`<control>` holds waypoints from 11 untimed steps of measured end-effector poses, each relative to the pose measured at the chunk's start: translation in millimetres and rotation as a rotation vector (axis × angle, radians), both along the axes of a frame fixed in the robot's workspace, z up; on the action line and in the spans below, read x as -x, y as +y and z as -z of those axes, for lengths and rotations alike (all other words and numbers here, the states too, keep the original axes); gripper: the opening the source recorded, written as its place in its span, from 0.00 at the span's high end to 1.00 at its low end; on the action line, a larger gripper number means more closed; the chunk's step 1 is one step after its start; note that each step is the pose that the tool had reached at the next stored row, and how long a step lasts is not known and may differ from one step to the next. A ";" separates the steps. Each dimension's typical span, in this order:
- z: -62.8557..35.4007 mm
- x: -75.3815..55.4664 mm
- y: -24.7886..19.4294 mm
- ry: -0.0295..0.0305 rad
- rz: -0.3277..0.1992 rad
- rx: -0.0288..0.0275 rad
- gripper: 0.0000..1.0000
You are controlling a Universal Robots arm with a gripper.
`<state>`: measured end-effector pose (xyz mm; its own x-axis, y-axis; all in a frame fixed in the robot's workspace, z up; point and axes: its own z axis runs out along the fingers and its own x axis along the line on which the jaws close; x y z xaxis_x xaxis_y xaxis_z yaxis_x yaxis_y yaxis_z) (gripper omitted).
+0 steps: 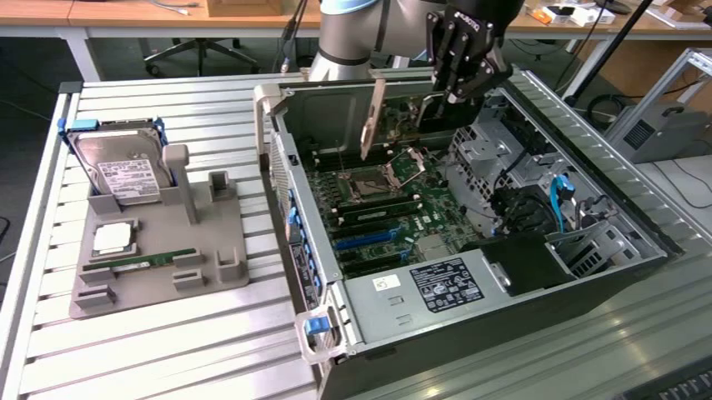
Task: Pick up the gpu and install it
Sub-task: 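Insert the gpu into the slot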
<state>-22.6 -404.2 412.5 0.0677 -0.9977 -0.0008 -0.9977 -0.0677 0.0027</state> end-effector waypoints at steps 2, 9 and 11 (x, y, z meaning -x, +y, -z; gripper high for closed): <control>0.8 0.1 0.0 0.0000 -0.001 0.0000 0.73; 3.4 0.6 0.0 0.0000 -0.004 0.0001 0.73; 4.1 0.7 0.0 0.0001 -0.004 0.0001 0.73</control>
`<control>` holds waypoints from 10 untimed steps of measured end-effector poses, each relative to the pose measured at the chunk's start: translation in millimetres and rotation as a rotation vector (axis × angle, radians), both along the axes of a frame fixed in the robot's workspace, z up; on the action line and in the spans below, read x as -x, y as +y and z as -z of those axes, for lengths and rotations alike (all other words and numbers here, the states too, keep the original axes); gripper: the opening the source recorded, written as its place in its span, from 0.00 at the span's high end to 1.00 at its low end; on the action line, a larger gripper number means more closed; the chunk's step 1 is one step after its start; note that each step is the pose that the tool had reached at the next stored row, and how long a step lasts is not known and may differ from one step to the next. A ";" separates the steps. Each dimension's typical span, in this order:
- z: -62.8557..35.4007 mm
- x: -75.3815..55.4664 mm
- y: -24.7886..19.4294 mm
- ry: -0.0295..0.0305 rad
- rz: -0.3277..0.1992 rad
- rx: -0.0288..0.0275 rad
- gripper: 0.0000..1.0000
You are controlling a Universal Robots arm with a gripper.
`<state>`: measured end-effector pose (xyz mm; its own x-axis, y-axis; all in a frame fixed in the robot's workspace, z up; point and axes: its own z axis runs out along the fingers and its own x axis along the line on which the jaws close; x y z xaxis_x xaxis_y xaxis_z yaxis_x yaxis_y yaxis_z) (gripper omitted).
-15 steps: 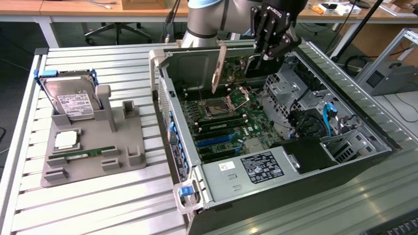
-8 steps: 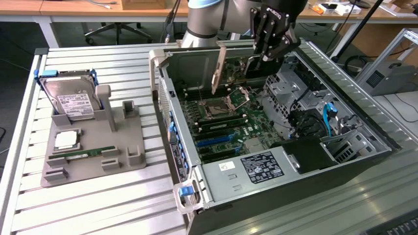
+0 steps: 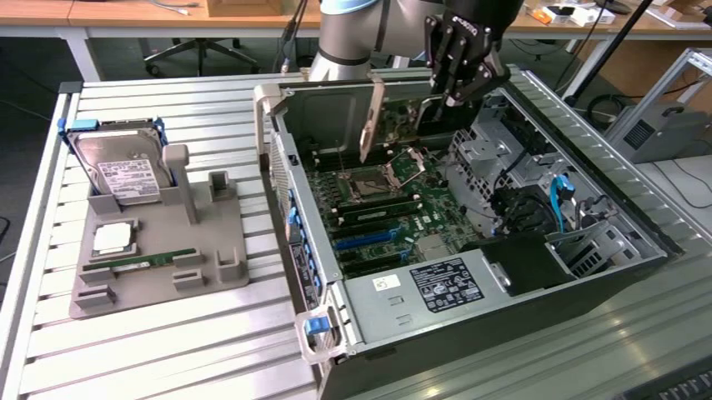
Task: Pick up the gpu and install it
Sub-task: 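Insert the gpu into the slot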
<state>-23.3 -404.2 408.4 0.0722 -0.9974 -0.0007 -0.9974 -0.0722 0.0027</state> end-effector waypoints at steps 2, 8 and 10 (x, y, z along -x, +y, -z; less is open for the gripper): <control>0.7 0.1 0.0 0.0000 -0.001 0.0000 0.73; 2.7 1.0 0.0 0.0000 -0.003 -0.0001 0.73; 4.2 1.5 0.0 -0.0001 -0.003 -0.0002 0.73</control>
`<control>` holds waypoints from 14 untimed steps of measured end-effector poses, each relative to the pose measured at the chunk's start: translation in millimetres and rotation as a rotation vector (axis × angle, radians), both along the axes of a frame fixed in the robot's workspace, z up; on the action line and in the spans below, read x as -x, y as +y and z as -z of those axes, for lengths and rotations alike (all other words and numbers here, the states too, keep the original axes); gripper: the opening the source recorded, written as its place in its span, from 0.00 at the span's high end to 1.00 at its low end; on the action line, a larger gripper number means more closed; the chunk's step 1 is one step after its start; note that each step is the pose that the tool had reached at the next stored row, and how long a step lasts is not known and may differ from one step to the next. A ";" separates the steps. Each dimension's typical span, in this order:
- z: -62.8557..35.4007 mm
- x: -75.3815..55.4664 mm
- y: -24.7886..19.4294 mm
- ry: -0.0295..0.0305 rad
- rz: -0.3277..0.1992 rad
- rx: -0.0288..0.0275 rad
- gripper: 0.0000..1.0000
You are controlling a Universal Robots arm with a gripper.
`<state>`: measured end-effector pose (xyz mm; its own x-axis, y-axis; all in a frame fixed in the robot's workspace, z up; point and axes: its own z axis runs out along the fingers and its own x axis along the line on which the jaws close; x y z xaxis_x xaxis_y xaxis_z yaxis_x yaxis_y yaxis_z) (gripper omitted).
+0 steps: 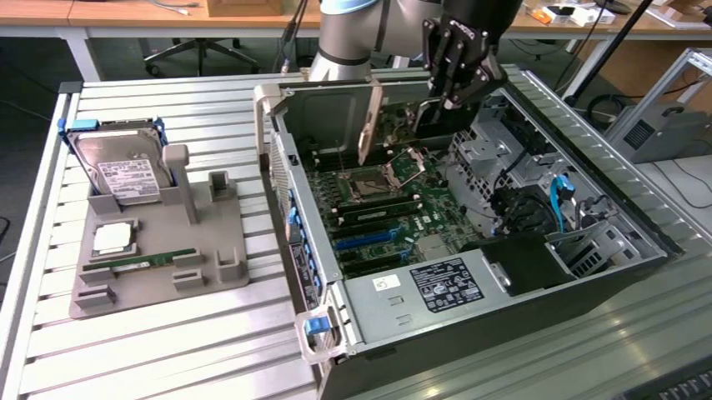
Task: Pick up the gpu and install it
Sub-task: 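Insert the gpu into the slot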
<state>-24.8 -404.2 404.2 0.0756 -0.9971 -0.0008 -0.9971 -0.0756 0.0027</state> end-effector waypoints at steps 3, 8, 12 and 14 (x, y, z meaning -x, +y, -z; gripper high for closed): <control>5.1 1.0 0.0 0.0000 -0.002 0.0000 0.73; 10.2 1.9 0.0 0.0001 -0.003 0.0002 0.73; 13.7 2.2 -0.3 0.0002 0.008 0.0001 0.73; 15.5 2.2 -0.5 0.0003 0.018 0.0001 0.73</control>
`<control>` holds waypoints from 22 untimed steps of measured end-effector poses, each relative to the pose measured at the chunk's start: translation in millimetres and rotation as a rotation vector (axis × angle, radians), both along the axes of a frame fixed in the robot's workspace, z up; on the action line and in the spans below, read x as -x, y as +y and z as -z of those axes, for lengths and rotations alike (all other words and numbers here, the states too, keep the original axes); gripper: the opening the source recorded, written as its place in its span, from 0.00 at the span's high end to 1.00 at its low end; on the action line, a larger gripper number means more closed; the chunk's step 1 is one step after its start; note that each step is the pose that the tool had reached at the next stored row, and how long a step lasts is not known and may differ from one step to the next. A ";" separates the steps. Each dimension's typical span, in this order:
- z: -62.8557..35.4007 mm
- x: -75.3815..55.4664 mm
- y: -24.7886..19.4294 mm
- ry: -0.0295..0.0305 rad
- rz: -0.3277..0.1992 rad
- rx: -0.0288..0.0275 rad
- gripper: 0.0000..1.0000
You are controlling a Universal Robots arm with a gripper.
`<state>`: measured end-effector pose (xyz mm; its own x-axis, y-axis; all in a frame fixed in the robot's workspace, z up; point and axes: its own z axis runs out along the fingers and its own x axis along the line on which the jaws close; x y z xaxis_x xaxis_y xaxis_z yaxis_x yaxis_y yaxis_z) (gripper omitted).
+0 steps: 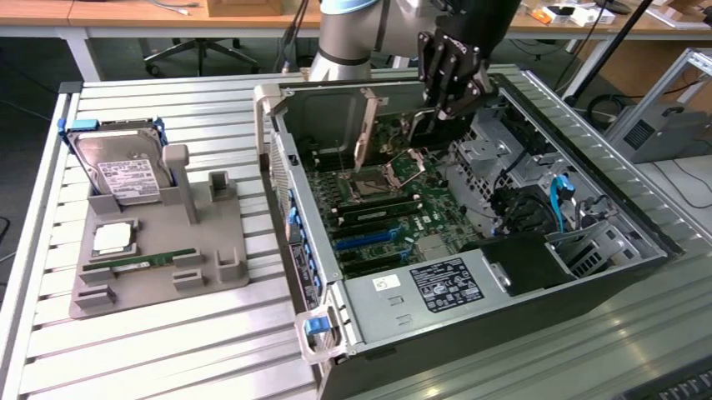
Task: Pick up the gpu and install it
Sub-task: 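Insert the gpu into the slot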
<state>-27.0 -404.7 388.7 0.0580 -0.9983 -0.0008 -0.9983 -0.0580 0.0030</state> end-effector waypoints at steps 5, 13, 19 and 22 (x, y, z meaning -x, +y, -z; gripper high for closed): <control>1.8 0.1 -0.2 0.0002 0.018 0.0001 0.73; 1.9 0.1 -9.6 0.0002 0.018 0.0000 0.73; 2.1 0.2 -18.7 0.0001 0.022 -0.0001 0.73; 2.6 0.2 -19.3 0.0001 0.031 -0.0001 0.73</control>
